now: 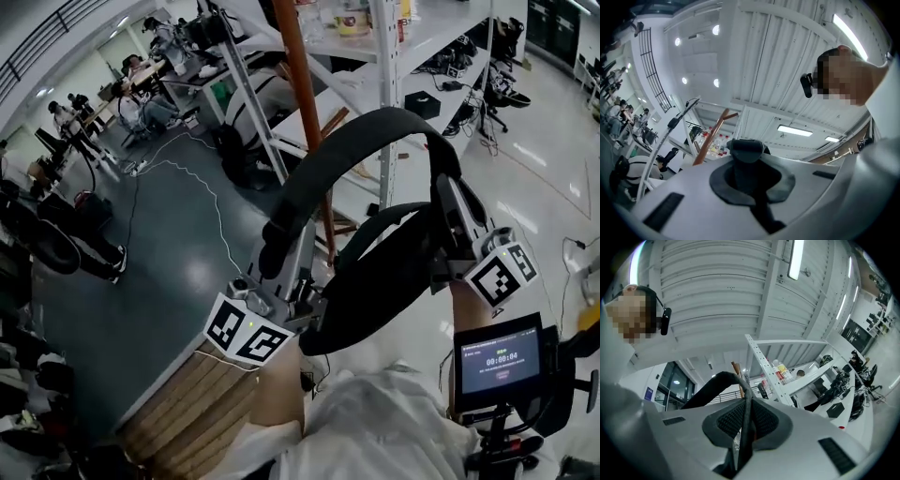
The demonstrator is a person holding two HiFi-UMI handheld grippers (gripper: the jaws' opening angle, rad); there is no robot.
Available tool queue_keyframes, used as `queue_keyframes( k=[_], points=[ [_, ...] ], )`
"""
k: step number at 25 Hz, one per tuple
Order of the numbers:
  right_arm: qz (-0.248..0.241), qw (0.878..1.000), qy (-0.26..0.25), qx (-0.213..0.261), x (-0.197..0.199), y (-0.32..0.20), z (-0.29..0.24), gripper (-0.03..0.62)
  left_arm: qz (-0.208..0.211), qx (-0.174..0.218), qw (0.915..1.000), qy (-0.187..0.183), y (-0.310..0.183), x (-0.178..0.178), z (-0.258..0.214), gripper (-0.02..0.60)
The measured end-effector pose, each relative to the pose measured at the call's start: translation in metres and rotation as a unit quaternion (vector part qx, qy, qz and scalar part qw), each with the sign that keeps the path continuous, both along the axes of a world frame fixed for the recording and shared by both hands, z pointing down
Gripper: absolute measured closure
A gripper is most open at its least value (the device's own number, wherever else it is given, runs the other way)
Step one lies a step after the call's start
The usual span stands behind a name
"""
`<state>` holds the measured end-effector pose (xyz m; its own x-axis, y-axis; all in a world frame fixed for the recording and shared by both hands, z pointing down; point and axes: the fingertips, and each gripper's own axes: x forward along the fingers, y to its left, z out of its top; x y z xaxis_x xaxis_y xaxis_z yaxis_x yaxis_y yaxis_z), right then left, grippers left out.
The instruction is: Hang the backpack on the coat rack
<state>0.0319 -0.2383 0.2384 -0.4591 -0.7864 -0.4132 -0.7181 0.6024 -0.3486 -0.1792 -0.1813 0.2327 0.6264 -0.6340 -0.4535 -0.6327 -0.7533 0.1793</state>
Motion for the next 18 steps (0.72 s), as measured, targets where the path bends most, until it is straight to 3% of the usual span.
queue_keyframes(
  k=[7, 18],
  points=[
    [-0.046, 0.999, -0.001, 0.023, -0.020, -0.034, -0.061, 0.549, -0.055, 0.021, 0.9978, -0.029, -0.023, -0.003, -0.041, 0.576],
    [-0.093, 0.992, -0.002, 0.087, -0.058, -0.042, -0.168, 0.549, -0.092, 0.058, 0.9915, -0.072, -0.045, 0.000, -0.115, 0.577]
  ],
)
